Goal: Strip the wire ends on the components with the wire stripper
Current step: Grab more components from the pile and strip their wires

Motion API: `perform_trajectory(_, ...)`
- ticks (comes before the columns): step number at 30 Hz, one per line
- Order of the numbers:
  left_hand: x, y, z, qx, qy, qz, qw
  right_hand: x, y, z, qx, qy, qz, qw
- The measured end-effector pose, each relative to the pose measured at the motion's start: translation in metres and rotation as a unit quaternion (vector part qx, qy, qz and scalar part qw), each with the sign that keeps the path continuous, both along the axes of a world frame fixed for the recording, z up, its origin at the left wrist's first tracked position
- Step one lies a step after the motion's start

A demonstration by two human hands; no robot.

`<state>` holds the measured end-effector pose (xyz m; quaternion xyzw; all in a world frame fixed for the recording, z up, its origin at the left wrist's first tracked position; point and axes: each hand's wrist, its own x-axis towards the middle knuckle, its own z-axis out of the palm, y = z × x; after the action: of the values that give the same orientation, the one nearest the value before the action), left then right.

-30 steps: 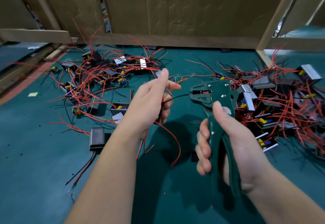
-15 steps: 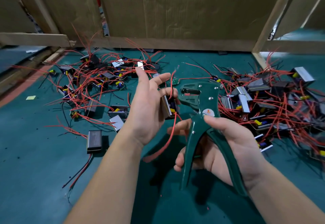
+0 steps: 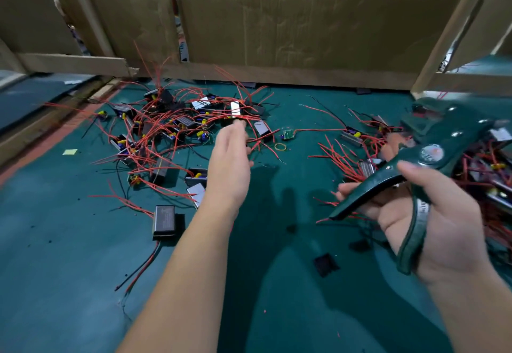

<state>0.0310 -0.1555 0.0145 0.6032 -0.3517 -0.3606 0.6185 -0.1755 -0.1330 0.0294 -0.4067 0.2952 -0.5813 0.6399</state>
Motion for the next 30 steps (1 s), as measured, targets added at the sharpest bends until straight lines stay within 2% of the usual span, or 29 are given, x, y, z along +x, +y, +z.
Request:
perform_trajectory(3,0.002,0.000,-0.009,0.011,-0.127,0.014,0.992,0.001,0.002,0.001,0.009,-0.005,0.026,1.000)
perform_trajectory(5,0.003,-0.001,-0.014,0.026,-0.228,0.010,0.973,0.001,0.003,0.002,0.012,-0.004,0.062,0.998)
perform_trajectory(10,0.004,0.000,-0.019,0.113,-0.460,-0.008,0.880,0.004,0.006,-0.002,0.061,-0.013,0.135,0.989)
perform_trajectory(12,0.003,0.002,-0.020,0.150,-0.497,-0.005,0.855,0.007,0.008,-0.003,0.072,-0.013,0.149,0.986)
perform_trajectory(18,0.004,0.004,-0.021,0.296,-0.524,0.020,0.799,0.012,0.010,-0.006,0.092,-0.001,0.172,0.981)
perform_trajectory(20,0.006,0.005,-0.021,0.287,-0.521,0.036,0.803,0.013,0.010,-0.006,0.096,-0.003,0.179,0.979)
perform_trajectory(27,0.008,0.006,-0.014,0.245,-0.449,0.068,0.856,0.015,0.010,-0.005,0.104,-0.013,0.187,0.977)
perform_trajectory(30,0.006,0.006,-0.010,0.201,-0.385,0.077,0.897,0.015,0.009,-0.005,0.109,-0.019,0.187,0.976)
